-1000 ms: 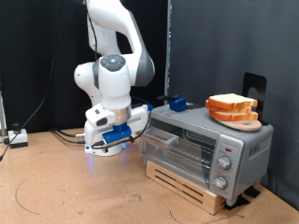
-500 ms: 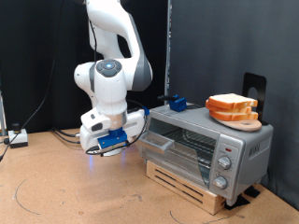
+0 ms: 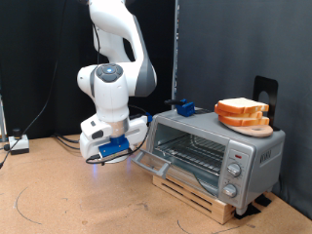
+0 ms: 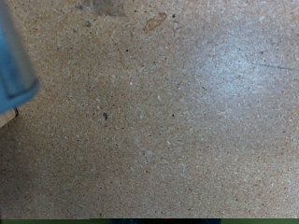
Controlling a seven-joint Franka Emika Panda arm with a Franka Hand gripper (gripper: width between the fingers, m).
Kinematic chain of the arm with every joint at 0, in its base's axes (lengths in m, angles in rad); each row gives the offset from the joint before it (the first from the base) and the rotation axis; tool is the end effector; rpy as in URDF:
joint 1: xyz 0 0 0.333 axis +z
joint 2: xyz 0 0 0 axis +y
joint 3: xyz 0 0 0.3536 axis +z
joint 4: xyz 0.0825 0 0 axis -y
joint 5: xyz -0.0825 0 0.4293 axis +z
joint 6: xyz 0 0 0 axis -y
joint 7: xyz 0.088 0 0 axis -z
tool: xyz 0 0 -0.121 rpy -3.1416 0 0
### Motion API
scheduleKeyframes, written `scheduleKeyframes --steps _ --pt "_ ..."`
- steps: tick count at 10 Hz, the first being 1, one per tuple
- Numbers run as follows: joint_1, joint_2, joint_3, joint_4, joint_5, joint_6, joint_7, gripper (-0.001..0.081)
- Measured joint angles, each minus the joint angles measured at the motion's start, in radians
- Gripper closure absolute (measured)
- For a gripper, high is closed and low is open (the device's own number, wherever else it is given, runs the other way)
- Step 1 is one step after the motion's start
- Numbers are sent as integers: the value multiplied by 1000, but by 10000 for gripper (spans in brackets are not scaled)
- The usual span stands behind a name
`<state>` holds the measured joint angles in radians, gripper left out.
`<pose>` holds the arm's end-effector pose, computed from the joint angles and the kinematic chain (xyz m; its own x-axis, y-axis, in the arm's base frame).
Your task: Make a piece of toast with the oven
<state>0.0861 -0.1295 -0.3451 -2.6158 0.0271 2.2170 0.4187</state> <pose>0.4028 -0.1011 0.2611 0.7376 -0.6169 -0.2747 -0.6281 -0.7761 0.0566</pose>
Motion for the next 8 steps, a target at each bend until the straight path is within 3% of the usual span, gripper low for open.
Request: scheduleKeyframes --steps 3,8 --pt "-9 10 -2 0 -11 20 11 -3" --pt "-15 86 -6 16 16 122 2 -3"
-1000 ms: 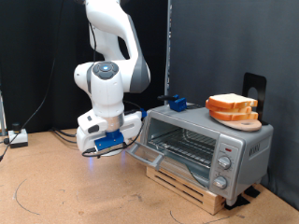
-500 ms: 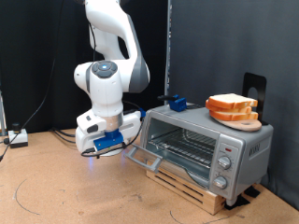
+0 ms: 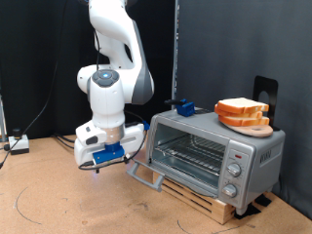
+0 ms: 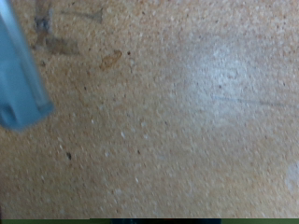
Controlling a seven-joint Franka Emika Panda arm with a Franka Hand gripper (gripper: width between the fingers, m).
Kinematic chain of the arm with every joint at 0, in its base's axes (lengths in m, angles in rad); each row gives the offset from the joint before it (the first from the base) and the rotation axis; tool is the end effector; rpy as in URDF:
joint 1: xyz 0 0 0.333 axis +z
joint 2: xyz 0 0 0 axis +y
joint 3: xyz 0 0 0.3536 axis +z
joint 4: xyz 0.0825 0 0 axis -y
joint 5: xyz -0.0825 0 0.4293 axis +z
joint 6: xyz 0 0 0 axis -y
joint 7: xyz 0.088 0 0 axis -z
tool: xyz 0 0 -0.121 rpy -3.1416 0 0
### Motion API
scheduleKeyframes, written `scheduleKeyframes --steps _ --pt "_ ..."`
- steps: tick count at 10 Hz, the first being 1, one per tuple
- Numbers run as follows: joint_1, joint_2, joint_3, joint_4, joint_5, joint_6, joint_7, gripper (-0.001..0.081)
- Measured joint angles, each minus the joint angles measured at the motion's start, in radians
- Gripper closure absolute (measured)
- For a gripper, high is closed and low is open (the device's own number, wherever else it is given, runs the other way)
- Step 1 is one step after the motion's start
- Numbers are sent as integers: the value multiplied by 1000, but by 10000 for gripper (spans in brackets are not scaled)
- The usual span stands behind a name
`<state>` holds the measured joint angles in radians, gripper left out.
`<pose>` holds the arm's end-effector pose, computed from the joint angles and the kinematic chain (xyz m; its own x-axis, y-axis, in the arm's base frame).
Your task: Make a piece of toast with the oven
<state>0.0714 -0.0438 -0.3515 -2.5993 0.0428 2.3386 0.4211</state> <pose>0.4167 -0.1171 0.2396 0.7222 -0.6573 -0.2153 -0.6632 -0.7464 0.0541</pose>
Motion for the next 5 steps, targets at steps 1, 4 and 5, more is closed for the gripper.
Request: scheduleKeyframes --steps 1,4,5 --pt "4 15 3 10 27 14 -15 -3" --pt "1 59 5 34 65 17 -45 -2" --pt "1 74 5 41 66 17 -46 -2"
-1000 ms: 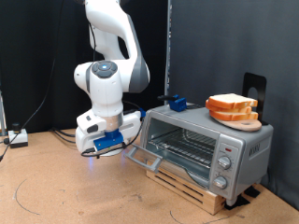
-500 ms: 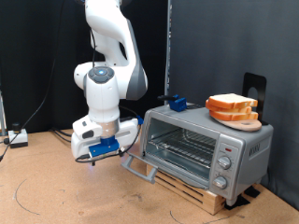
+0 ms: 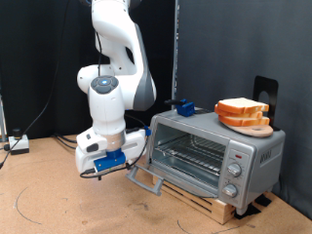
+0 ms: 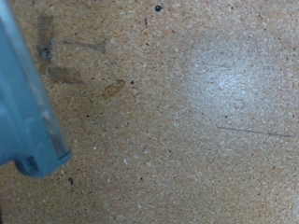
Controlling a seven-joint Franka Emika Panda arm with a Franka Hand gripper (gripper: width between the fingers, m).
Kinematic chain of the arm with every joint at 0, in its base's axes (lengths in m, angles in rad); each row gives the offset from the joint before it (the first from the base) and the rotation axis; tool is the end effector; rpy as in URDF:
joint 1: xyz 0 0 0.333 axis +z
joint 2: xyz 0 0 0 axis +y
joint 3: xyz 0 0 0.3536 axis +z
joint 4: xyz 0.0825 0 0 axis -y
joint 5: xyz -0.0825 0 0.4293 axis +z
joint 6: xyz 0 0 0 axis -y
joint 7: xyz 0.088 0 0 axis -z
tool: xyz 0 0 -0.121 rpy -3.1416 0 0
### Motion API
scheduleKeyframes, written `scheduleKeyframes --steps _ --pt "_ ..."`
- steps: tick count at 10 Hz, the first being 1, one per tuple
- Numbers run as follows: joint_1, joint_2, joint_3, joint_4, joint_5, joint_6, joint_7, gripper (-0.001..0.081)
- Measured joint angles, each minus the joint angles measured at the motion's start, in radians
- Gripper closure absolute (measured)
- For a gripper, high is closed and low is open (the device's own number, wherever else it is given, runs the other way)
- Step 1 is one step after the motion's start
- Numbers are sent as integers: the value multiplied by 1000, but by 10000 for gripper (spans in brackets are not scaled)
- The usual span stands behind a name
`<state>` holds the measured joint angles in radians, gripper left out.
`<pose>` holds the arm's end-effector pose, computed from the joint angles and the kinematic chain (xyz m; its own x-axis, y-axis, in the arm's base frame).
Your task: Make a piece of toast with the oven
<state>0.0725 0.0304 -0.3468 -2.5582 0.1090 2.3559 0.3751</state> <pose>0.4306 -0.1196 0.2248 0.7175 -0.6569 -0.2315 -0.6676 -0.7434 0.0406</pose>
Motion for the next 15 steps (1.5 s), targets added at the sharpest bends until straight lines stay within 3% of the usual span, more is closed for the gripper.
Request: scheduleKeyframes --steps 3,6,10,15 --pt "2 35 3 12 -31 22 -7 -2" --pt "5 99 4 35 -101 30 90 -2" --pt "5 191 6 54 -94 87 104 -2" --pt "1 219 -20 32 -125 117 110 -2"
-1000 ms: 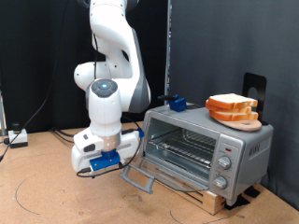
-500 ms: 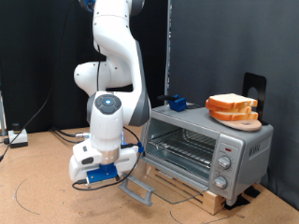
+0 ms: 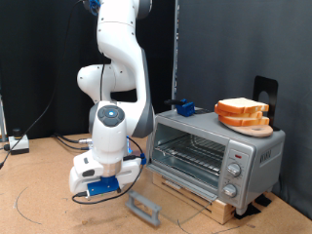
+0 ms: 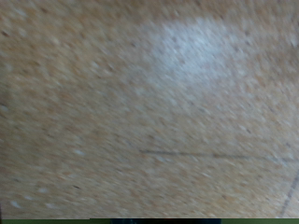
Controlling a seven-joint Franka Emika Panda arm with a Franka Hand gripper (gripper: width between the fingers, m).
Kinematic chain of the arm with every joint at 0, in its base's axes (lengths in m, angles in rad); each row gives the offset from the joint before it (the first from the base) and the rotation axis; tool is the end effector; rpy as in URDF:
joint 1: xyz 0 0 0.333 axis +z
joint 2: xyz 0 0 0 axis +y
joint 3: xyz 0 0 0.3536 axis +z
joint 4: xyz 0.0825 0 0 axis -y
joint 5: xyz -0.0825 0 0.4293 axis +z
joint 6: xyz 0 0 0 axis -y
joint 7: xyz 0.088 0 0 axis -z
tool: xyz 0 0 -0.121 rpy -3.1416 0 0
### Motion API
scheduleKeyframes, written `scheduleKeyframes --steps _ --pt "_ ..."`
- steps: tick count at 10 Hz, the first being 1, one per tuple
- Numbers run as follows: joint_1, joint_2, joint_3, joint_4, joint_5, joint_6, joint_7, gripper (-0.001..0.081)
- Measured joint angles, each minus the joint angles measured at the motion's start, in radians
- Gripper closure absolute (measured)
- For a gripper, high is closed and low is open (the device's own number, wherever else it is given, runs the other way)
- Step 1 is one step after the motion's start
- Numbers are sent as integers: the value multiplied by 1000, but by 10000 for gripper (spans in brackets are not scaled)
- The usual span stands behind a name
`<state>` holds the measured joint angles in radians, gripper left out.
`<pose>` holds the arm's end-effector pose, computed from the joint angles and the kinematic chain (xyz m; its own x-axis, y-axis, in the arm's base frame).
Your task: Make a piece of toast with the oven
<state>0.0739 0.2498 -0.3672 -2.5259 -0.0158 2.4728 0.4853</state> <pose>0.4265 -0.1410 0.1500 0.6884 -0.6954 -0.2062 -0.6612 -0.7185 0.2157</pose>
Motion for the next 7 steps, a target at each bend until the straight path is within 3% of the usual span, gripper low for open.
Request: scheduleKeyframes --steps 4,5,7 --pt "-2 10 -84 -29 -84 88 45 -2" --pt "-9 5 -88 -28 -59 89 25 -2" --pt "-56 -63 -53 -21 90 11 -141 -2"
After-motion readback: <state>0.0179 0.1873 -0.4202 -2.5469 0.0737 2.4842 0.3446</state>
